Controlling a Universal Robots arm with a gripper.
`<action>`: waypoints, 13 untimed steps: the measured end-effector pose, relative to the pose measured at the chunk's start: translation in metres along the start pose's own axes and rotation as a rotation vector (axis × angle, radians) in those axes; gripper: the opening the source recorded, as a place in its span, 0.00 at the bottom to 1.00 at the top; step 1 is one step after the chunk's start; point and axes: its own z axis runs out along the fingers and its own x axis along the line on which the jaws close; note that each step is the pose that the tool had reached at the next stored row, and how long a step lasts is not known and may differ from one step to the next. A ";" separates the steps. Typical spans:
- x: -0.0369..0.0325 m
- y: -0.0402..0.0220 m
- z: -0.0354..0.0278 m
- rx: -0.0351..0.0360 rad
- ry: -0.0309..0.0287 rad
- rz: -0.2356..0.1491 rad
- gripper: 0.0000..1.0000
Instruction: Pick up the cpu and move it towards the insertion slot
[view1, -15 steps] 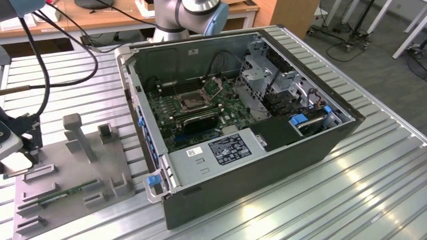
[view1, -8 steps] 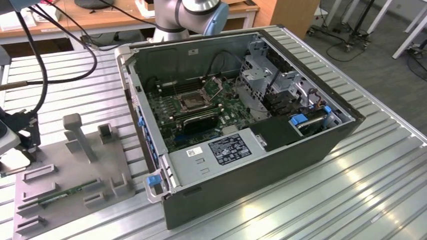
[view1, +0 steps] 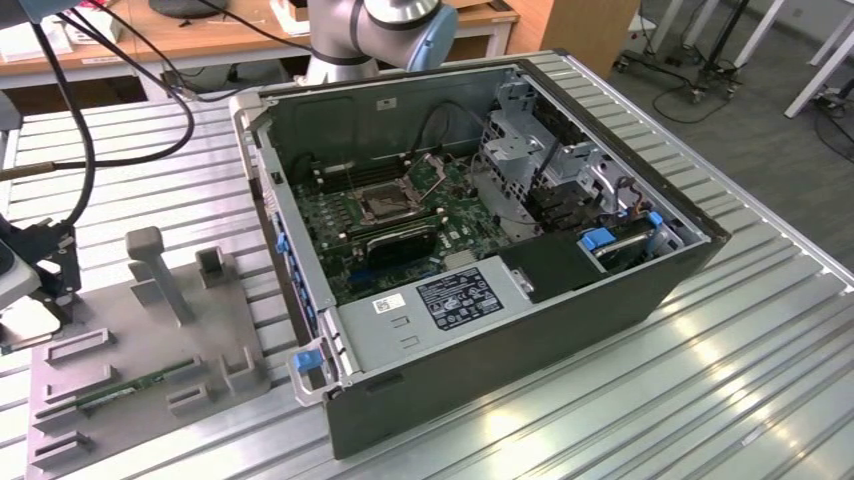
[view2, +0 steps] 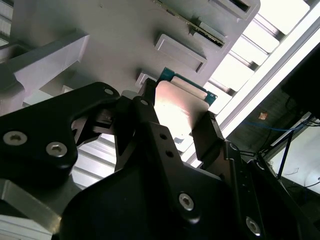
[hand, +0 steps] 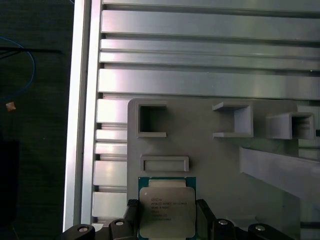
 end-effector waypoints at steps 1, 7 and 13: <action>0.0000 0.0000 -0.0001 0.0001 0.0001 0.000 0.54; 0.0000 0.0000 -0.0003 0.0001 0.0001 0.000 0.54; 0.0000 0.0000 -0.0005 0.0001 0.0001 0.000 0.54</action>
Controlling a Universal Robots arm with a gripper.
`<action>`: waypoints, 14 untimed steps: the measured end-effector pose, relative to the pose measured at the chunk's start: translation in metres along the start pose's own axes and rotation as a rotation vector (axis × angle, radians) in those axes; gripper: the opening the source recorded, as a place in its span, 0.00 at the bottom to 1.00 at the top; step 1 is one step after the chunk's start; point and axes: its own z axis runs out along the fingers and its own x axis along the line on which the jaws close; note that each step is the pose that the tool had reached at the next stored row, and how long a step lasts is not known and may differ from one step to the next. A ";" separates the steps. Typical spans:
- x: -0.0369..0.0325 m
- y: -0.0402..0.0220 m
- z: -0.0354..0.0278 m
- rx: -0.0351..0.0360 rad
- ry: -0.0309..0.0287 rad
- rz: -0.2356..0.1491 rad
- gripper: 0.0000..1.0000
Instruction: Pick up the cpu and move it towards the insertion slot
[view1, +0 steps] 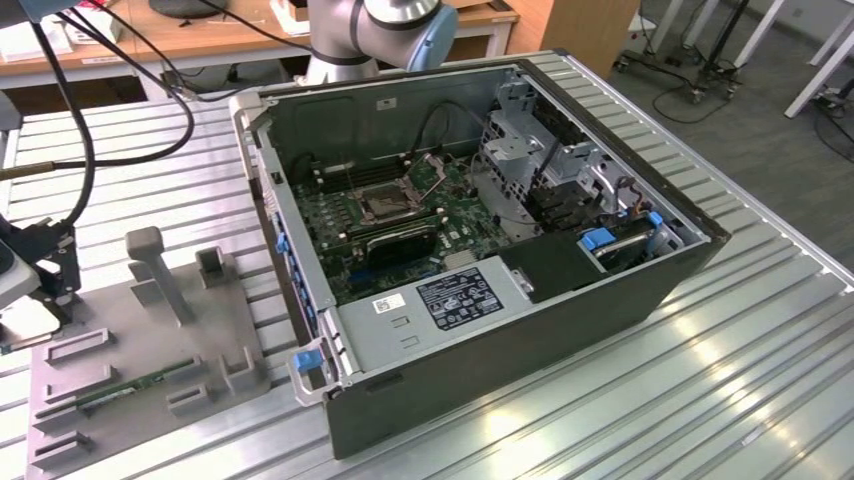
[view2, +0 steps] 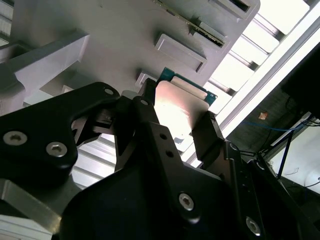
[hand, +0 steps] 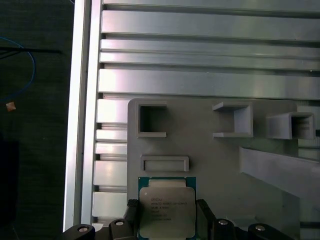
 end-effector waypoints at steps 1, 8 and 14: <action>0.0000 0.0000 0.0000 0.0000 0.0000 0.000 0.54; 0.0000 0.0001 -0.0031 0.0001 0.0001 0.000 0.54; 0.0000 0.0006 -0.0147 0.0000 0.0000 0.000 0.54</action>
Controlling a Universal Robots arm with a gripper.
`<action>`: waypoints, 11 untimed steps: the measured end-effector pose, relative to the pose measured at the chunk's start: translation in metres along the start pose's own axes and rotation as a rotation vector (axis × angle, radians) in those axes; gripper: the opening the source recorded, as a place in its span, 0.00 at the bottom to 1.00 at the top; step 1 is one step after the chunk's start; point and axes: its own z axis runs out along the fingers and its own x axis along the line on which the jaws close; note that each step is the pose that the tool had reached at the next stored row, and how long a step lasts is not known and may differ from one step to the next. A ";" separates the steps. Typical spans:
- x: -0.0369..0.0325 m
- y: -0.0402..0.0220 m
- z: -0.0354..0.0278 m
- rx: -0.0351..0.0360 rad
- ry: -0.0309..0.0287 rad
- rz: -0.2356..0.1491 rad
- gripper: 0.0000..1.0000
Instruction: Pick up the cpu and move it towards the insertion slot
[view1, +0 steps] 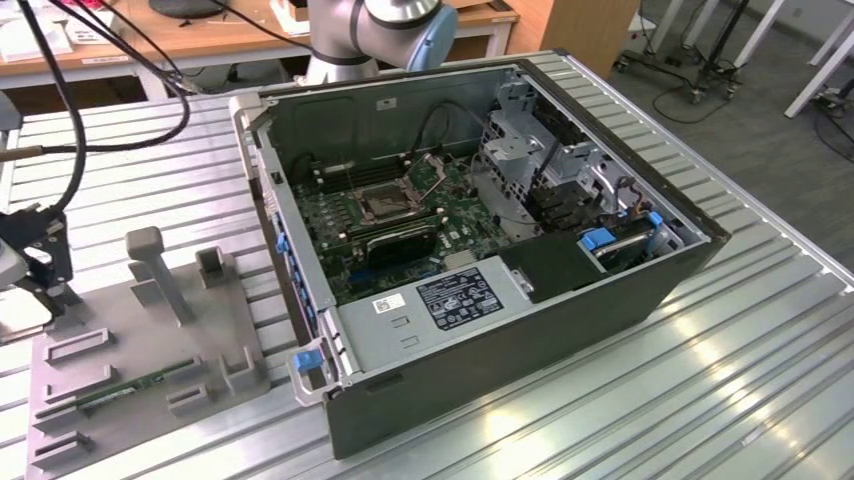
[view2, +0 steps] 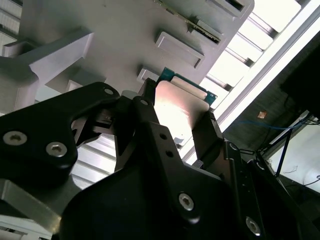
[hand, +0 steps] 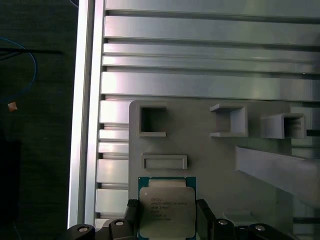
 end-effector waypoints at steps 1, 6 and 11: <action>0.0000 0.0001 -0.0022 0.0000 -0.0001 0.000 0.54; 0.0000 0.0006 -0.0152 -0.0001 0.0000 0.000 0.54; 0.0000 0.0010 -0.0275 0.0000 0.0000 0.000 0.54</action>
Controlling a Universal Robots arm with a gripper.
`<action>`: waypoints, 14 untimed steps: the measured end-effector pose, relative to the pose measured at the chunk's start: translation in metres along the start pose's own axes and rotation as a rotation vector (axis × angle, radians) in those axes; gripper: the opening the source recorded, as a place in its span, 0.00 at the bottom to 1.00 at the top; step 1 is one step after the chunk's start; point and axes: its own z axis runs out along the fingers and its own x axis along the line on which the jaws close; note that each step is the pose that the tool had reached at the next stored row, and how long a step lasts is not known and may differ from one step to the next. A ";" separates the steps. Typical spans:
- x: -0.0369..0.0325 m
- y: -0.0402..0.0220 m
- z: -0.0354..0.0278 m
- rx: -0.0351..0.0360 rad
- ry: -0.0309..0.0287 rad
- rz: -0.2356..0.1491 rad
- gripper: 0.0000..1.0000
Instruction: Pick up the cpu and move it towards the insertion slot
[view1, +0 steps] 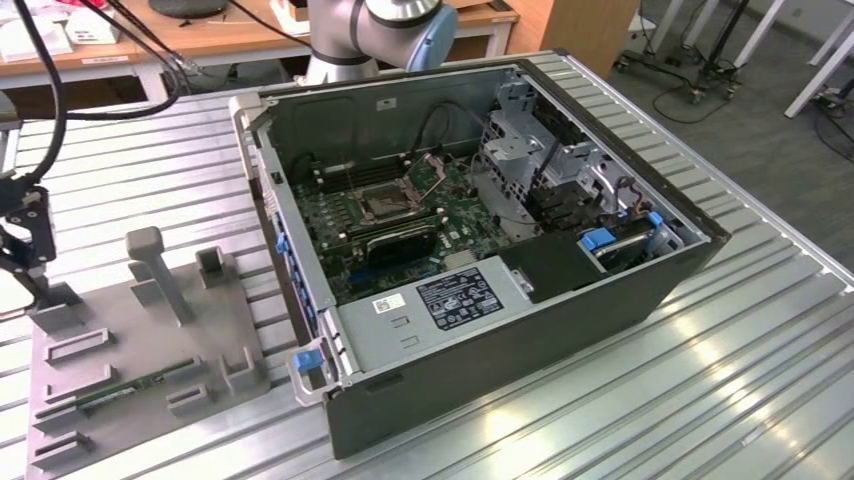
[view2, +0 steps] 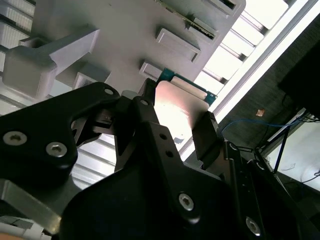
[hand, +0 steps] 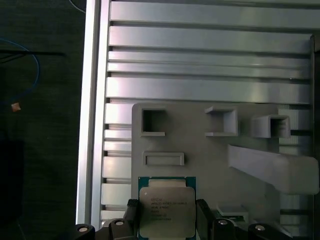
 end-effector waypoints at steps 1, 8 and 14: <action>0.0000 0.0001 -0.0014 0.0000 0.0000 0.000 0.54; 0.0000 0.0001 -0.0032 0.0000 0.0001 0.000 0.54; 0.0000 0.0002 -0.0039 -0.0001 0.0000 0.000 0.54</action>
